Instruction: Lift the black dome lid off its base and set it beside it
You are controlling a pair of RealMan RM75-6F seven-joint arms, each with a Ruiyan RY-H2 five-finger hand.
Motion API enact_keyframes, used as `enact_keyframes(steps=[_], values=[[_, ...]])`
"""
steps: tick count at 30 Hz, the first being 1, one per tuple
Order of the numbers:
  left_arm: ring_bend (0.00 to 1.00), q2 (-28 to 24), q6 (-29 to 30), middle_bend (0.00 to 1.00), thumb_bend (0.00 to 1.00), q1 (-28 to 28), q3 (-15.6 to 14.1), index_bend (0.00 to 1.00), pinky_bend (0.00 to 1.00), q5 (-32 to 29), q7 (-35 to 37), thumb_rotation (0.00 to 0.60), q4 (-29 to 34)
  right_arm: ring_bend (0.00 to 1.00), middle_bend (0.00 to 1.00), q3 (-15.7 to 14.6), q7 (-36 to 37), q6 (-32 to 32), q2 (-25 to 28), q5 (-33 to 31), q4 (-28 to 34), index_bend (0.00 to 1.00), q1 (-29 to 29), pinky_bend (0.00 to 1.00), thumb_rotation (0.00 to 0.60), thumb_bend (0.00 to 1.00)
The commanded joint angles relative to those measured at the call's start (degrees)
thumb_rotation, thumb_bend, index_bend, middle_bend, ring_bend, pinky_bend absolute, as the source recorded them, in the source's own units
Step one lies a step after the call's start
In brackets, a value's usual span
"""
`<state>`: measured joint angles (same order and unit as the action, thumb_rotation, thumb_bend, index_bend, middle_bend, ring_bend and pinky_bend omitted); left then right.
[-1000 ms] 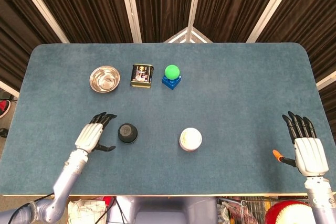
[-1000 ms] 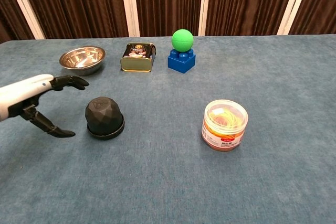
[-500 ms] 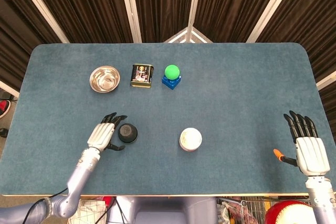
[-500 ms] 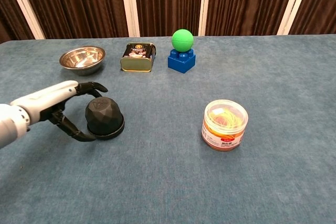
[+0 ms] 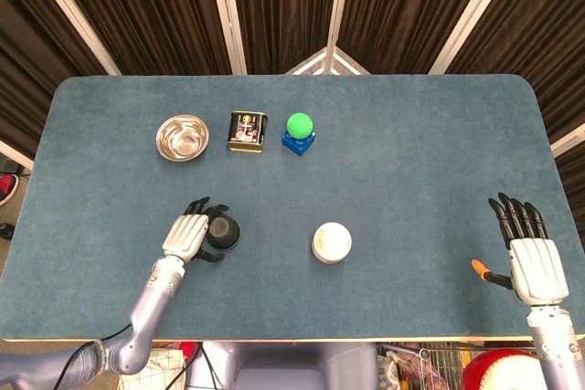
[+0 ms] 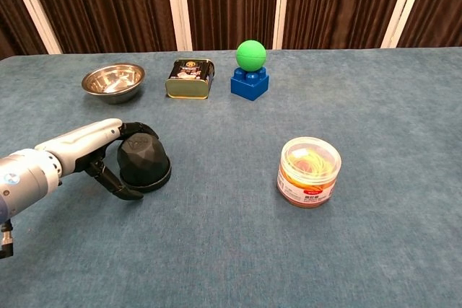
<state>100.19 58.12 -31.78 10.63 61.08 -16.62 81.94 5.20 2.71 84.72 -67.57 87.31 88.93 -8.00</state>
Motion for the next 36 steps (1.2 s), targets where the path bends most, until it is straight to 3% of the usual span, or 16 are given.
enact_keyframes(steps=[1,18,28,36], values=[[0.0,0.1,0.3,0.27,0.14,-0.1,-0.1,0.25,0.0,0.3,0.2,0.6,0.0,0.01,0.0,0.0,0.2,0.1,0.3,0.1,0.0,0.03,0.1,0.0,0.6,0.18],[0.0,0.4,0.5,0.27,0.16,-1.1,-0.5,0.28,0.0,-0.4,-1.3,0.6,0.1,0.01,0.0,-0.8,1.1,-0.7,1.0,0.3,0.3,0.03,0.2,0.0,0.6,0.19],[0.0,0.7,1.4,0.38,0.39,-1.1,-0.8,0.35,0.0,-0.1,-1.8,0.6,0.2,0.01,0.0,-0.8,2.3,-1.7,1.1,0.0,-0.1,0.03,-0.2,0.0,0.6,0.18],[0.0,-0.3,2.2,0.39,0.41,-1.0,-0.7,0.4,0.0,-0.5,-2.5,0.6,2.0,0.01,0.0,-0.9,1.8,-1.0,1.4,0.4,0.5,0.03,0.1,0.0,0.6,0.18]])
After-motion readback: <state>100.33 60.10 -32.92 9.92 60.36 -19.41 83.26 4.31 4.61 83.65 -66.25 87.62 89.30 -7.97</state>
